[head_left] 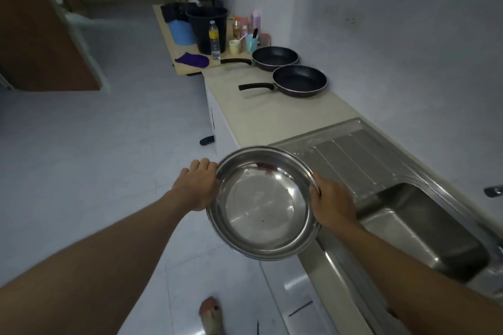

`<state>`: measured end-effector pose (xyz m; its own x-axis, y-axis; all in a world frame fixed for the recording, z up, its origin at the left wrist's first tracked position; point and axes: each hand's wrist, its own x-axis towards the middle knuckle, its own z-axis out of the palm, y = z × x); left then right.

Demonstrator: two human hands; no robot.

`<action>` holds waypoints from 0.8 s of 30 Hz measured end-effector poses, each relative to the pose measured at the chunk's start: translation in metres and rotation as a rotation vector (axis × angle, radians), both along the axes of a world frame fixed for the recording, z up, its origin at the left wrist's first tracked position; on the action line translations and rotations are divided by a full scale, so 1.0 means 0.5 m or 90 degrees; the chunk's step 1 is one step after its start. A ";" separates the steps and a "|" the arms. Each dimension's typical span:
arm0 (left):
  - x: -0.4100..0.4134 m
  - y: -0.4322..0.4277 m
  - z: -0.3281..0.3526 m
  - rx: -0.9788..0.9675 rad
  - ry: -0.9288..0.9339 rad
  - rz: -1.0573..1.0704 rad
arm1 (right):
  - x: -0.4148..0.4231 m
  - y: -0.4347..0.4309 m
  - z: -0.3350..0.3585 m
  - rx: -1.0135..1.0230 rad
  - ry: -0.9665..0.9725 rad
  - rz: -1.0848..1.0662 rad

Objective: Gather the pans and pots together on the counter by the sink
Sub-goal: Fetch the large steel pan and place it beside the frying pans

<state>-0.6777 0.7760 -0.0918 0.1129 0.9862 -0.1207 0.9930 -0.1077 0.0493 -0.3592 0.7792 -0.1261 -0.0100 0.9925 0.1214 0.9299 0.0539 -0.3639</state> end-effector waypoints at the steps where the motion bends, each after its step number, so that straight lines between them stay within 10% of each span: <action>1: -0.009 0.032 0.000 0.004 0.001 -0.007 | -0.010 0.020 -0.002 0.001 0.002 -0.009; 24: -0.015 0.728 -0.001 -0.007 0.033 -0.298 | -0.075 0.441 -0.021 0.012 0.016 -0.273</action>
<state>-0.6853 1.1402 -0.0925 0.5389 0.8291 -0.1488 0.8388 -0.5445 0.0042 -0.3965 0.9997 -0.1366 0.4058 0.9040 0.1348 0.8604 -0.3280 -0.3901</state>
